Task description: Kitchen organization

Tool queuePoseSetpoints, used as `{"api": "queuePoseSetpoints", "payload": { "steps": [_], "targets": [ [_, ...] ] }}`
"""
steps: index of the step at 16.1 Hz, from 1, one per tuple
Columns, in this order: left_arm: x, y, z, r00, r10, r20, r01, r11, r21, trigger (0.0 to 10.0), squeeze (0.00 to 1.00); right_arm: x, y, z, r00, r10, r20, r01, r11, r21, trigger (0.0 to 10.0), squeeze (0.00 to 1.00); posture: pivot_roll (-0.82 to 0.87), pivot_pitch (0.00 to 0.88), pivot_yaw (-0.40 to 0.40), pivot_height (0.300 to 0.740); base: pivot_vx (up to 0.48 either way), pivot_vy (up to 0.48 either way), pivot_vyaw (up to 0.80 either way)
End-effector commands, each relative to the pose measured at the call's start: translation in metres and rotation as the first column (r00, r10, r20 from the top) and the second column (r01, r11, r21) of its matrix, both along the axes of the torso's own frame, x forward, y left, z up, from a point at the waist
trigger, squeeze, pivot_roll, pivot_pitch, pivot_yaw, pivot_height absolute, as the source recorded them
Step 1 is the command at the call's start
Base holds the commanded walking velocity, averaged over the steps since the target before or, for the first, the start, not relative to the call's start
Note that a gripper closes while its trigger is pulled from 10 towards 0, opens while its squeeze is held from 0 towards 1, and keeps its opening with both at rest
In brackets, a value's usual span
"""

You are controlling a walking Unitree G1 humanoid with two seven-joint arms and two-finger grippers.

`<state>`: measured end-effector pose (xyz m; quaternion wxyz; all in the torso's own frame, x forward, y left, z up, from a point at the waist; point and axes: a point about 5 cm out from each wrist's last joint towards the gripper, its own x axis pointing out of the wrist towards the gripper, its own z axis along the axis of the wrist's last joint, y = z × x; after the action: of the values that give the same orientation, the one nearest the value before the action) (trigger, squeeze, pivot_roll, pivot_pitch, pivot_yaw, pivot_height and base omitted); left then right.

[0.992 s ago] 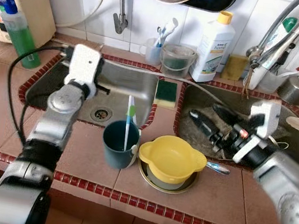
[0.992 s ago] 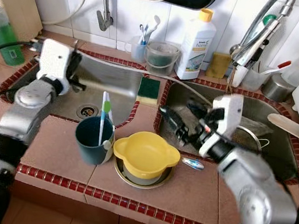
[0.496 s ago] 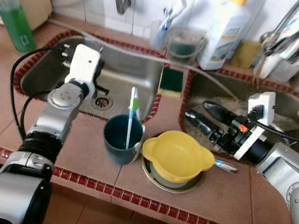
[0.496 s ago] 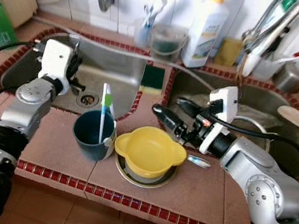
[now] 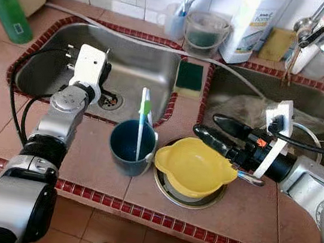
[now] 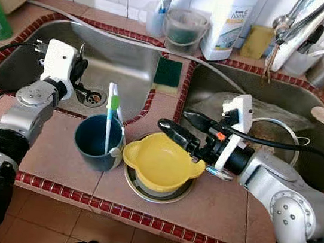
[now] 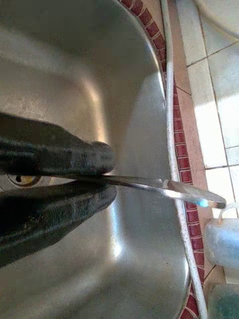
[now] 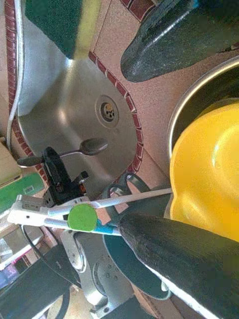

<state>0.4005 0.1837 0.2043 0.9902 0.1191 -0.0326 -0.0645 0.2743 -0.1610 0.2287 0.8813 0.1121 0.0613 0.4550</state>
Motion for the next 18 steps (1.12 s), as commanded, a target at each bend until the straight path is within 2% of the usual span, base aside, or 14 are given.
{"api": "queuePoseSetpoints", "payload": {
  "steps": [1,12,16,17,18],
  "targets": [
    [0.002,0.001,0.005,1.000,-0.004,0.011,0.004,1.000,-0.010,10.0,1.00,-0.004,0.000,0.004,1.000,0.014,0.012,-0.014,1.000,-0.004,10.0,0.00,-0.16,0.251,-0.003,0.740,0.000,0.000,0.00],
    [0.003,0.004,0.012,0.999,-0.027,0.025,0.027,1.000,0.000,10.0,1.00,0.000,0.006,0.003,1.000,0.014,0.027,-0.014,1.000,0.016,10.0,0.00,-0.13,0.218,0.007,0.740,0.000,0.000,0.00],
    [0.001,0.015,0.025,0.998,-0.013,0.064,0.012,1.000,0.013,10.0,1.00,0.007,0.009,0.003,0.998,-0.029,0.062,0.026,0.998,0.051,10.0,0.00,-0.11,0.189,0.014,0.740,0.000,0.000,0.00],
    [0.000,0.019,0.029,0.997,-0.006,0.074,0.005,1.000,0.015,10.0,1.00,0.010,0.010,0.004,0.994,-0.056,0.098,0.049,0.997,0.067,10.0,0.00,-0.10,0.182,0.015,0.740,0.000,0.000,0.00],
    [-0.001,0.022,0.032,0.996,-0.005,0.083,0.004,1.000,0.015,10.0,0.87,0.014,0.011,0.003,0.989,-0.095,0.111,0.087,0.993,0.078,10.0,0.00,-0.09,0.171,0.018,0.740,0.000,0.000,0.00]
  ]
}}
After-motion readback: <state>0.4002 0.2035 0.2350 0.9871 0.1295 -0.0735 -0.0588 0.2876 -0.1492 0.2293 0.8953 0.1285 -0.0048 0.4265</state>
